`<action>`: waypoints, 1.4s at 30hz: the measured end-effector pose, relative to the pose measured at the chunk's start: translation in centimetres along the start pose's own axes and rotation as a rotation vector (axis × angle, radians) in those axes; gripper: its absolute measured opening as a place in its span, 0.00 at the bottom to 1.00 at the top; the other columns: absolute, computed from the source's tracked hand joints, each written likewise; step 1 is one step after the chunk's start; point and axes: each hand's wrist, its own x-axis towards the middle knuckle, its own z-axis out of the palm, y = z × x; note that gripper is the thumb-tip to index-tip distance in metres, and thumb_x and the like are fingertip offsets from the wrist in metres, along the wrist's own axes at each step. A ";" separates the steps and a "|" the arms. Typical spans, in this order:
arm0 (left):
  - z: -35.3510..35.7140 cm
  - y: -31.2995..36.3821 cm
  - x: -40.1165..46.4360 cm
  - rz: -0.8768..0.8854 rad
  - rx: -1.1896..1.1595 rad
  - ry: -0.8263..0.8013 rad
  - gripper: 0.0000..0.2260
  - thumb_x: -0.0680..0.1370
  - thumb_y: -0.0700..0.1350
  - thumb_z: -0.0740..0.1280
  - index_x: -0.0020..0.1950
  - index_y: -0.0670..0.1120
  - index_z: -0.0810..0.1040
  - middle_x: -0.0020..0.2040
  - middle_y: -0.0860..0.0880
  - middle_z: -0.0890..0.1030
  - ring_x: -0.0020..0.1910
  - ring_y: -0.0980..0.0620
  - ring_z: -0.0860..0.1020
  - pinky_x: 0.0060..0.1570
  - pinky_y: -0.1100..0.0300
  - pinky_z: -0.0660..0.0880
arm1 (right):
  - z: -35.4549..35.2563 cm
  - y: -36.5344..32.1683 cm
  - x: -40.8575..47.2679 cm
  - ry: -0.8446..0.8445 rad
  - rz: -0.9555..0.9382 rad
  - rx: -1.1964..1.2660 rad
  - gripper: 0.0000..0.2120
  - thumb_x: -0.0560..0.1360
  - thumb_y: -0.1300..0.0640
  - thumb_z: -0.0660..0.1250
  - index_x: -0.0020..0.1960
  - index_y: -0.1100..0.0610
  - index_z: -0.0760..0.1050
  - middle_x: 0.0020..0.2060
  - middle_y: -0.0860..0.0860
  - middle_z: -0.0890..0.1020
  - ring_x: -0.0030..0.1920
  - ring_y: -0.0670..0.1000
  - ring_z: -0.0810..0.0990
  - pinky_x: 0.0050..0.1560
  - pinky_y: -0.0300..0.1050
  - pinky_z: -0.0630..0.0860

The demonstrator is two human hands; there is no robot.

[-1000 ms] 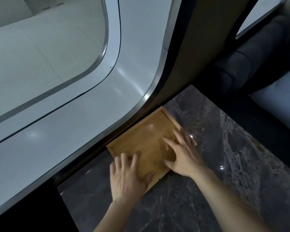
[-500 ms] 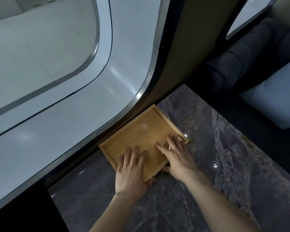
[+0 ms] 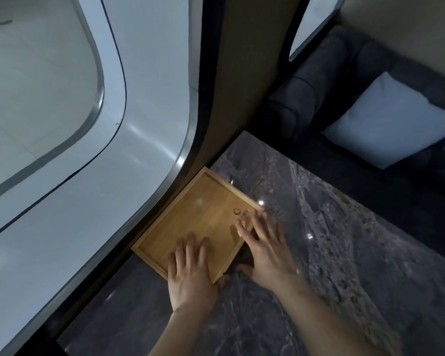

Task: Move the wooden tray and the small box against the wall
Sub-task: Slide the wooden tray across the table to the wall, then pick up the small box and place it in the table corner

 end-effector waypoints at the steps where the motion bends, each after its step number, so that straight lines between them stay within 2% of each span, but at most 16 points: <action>1: 0.0 0.0 -0.1 0.005 -0.002 0.015 0.42 0.71 0.72 0.61 0.79 0.55 0.51 0.81 0.47 0.48 0.79 0.41 0.44 0.77 0.40 0.49 | -0.1 0.4 -1.1 -0.006 0.031 0.023 0.52 0.76 0.34 0.69 0.82 0.43 0.34 0.84 0.58 0.39 0.82 0.63 0.36 0.82 0.67 0.43; 4: -0.3 0.2 -0.2 0.039 0.030 0.054 0.43 0.68 0.72 0.64 0.77 0.52 0.61 0.77 0.44 0.62 0.76 0.38 0.57 0.74 0.39 0.57 | 0.5 2.3 -5.0 -0.031 0.179 0.098 0.49 0.76 0.28 0.61 0.82 0.42 0.33 0.83 0.54 0.33 0.82 0.60 0.32 0.82 0.65 0.41; 6: -0.3 0.5 -0.2 0.053 0.076 0.069 0.42 0.67 0.71 0.66 0.76 0.51 0.64 0.75 0.43 0.65 0.73 0.38 0.61 0.73 0.39 0.58 | 1.9 3.9 -7.9 -0.058 0.297 0.153 0.48 0.75 0.25 0.58 0.82 0.42 0.35 0.82 0.53 0.33 0.82 0.59 0.32 0.82 0.63 0.40; 8: -0.4 1.4 -0.4 0.074 0.092 0.070 0.42 0.69 0.71 0.65 0.77 0.51 0.63 0.75 0.43 0.66 0.73 0.39 0.61 0.73 0.39 0.57 | 3.9 5.3 -11.1 -0.007 0.392 0.195 0.46 0.74 0.22 0.53 0.83 0.42 0.42 0.84 0.54 0.38 0.83 0.60 0.38 0.82 0.63 0.44; 11: -0.5 3.8 -1.2 0.103 0.117 0.022 0.43 0.69 0.71 0.63 0.78 0.53 0.59 0.78 0.45 0.62 0.75 0.40 0.59 0.74 0.41 0.55 | 6.6 7.4 -16.6 0.120 0.536 0.252 0.48 0.71 0.17 0.44 0.83 0.44 0.55 0.83 0.56 0.51 0.82 0.64 0.54 0.79 0.66 0.59; 14: 0.5 7.4 -2.5 0.209 0.058 0.022 0.42 0.63 0.67 0.63 0.70 0.44 0.72 0.70 0.38 0.73 0.66 0.33 0.70 0.65 0.34 0.66 | 9.5 9.9 -22.0 0.203 0.640 0.274 0.46 0.72 0.19 0.50 0.78 0.48 0.67 0.76 0.60 0.73 0.73 0.66 0.74 0.67 0.67 0.75; 15: 1.1 8.9 -3.2 0.243 0.042 0.021 0.41 0.61 0.66 0.62 0.66 0.41 0.75 0.67 0.36 0.76 0.62 0.32 0.74 0.62 0.33 0.69 | 10.2 10.7 -23.8 0.230 0.669 0.310 0.45 0.72 0.19 0.52 0.76 0.49 0.69 0.72 0.60 0.77 0.69 0.65 0.78 0.63 0.67 0.78; 17: 2.3 12.3 -4.9 0.303 0.033 0.032 0.42 0.59 0.65 0.60 0.66 0.41 0.76 0.63 0.34 0.77 0.57 0.31 0.77 0.58 0.35 0.71 | 11.8 12.6 -27.1 0.261 0.723 0.354 0.44 0.70 0.21 0.58 0.76 0.48 0.68 0.71 0.60 0.79 0.67 0.64 0.80 0.60 0.63 0.81; 20: 4.8 18.4 -8.1 0.368 0.002 -0.024 0.43 0.59 0.67 0.61 0.69 0.45 0.75 0.65 0.36 0.77 0.56 0.31 0.79 0.53 0.37 0.74 | 14.0 16.2 -32.2 0.278 0.818 0.417 0.44 0.67 0.23 0.61 0.75 0.48 0.67 0.68 0.60 0.80 0.66 0.62 0.82 0.62 0.56 0.80; 24: 9.5 27.8 -12.2 0.459 -0.029 -0.148 0.39 0.60 0.67 0.63 0.67 0.49 0.77 0.61 0.36 0.80 0.47 0.30 0.82 0.44 0.37 0.79 | 15.3 22.0 -38.1 0.345 1.039 0.510 0.34 0.68 0.30 0.62 0.67 0.49 0.74 0.58 0.58 0.85 0.53 0.62 0.87 0.46 0.57 0.85; 27: 12.7 34.8 -15.1 0.467 -0.085 -0.255 0.33 0.69 0.61 0.71 0.72 0.51 0.72 0.68 0.37 0.75 0.59 0.33 0.79 0.55 0.38 0.78 | 15.5 26.5 -42.9 0.485 1.219 0.638 0.25 0.72 0.37 0.69 0.62 0.51 0.80 0.54 0.56 0.83 0.50 0.61 0.85 0.45 0.58 0.84; 29: 14.7 38.7 -17.0 0.512 -0.123 -0.337 0.34 0.71 0.57 0.74 0.74 0.52 0.68 0.71 0.40 0.72 0.64 0.37 0.76 0.58 0.41 0.77 | 15.9 29.6 -45.8 0.574 1.329 0.661 0.24 0.72 0.44 0.77 0.63 0.53 0.79 0.56 0.57 0.81 0.55 0.63 0.83 0.50 0.59 0.82; 32: 17.2 44.0 -19.5 0.623 -0.139 -0.388 0.33 0.74 0.59 0.70 0.76 0.52 0.64 0.73 0.43 0.69 0.68 0.40 0.73 0.63 0.45 0.73 | 17.0 34.2 -48.9 0.613 1.370 0.692 0.29 0.71 0.48 0.79 0.69 0.54 0.75 0.63 0.58 0.79 0.61 0.64 0.80 0.54 0.60 0.80; 36: 19.4 50.1 -21.3 0.686 -0.197 -0.450 0.34 0.75 0.60 0.68 0.77 0.57 0.58 0.75 0.50 0.66 0.69 0.46 0.72 0.62 0.50 0.72 | 18.7 39.2 -50.0 0.583 1.288 0.794 0.42 0.71 0.50 0.80 0.79 0.50 0.64 0.74 0.57 0.71 0.70 0.62 0.74 0.62 0.60 0.78; 39: 20.8 53.2 -21.7 0.738 -0.219 -0.484 0.36 0.74 0.57 0.71 0.76 0.62 0.55 0.73 0.52 0.68 0.67 0.49 0.73 0.59 0.50 0.73 | 18.7 41.6 -49.0 0.556 1.206 0.850 0.50 0.70 0.51 0.81 0.83 0.46 0.54 0.79 0.55 0.65 0.76 0.60 0.68 0.70 0.60 0.74; 42: 22.3 54.7 -21.1 0.785 -0.194 -0.489 0.42 0.72 0.58 0.72 0.79 0.63 0.50 0.73 0.53 0.69 0.66 0.49 0.73 0.56 0.53 0.75 | 18.8 43.0 -47.3 0.591 1.100 0.895 0.54 0.67 0.55 0.82 0.82 0.40 0.54 0.79 0.50 0.67 0.73 0.56 0.72 0.67 0.60 0.76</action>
